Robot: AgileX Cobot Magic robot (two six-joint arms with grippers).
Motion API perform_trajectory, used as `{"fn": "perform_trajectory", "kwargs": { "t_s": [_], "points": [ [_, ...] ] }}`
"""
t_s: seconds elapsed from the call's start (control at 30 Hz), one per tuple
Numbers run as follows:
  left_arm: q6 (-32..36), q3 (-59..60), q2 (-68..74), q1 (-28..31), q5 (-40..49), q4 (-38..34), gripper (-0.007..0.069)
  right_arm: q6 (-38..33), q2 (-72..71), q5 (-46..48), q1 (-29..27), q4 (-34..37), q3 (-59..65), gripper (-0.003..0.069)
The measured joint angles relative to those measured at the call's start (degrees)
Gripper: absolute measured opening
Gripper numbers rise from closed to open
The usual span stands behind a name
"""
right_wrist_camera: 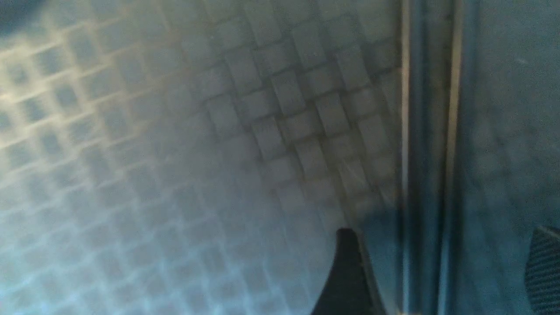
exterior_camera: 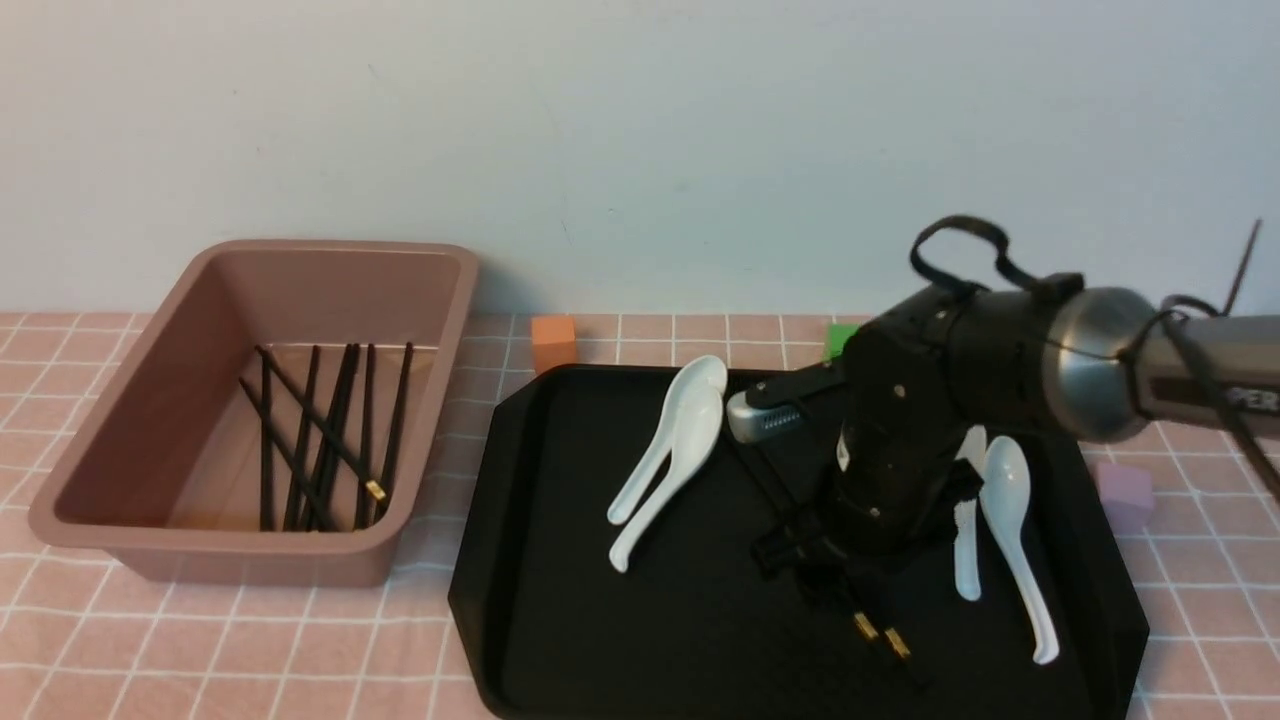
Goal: On pink tablecloth take chopsticks from black tray and put them in box.
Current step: 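Move the gripper over the chopsticks on the black tray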
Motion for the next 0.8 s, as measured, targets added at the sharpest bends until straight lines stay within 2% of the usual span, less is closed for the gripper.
{"fn": "perform_trajectory", "kwargs": {
  "t_s": [0.43, 0.63, 0.7, 0.8],
  "points": [
    [0.00, 0.00, 0.00, 0.00, -0.05, 0.00, 0.0239, -0.30, 2.02, -0.99, -0.81, 0.84, -1.03, 0.0435],
    [0.00, 0.00, 0.00, 0.00, -0.05, 0.00, 0.0239, -5.12, 2.10, -0.91, -0.81, 3.40, -1.12, 0.0316],
    [0.00, 0.00, 0.00, 0.00, -0.05, 0.00, 0.0239, -6.48, 2.10, -0.72, -0.82, 4.13, -1.12, 0.0237],
    [0.00, 0.00, 0.00, 0.00, -0.05, 0.00, 0.0239, -6.79, 2.14, -0.50, -0.94, 4.13, -1.12, 0.0171]
  ]
}}
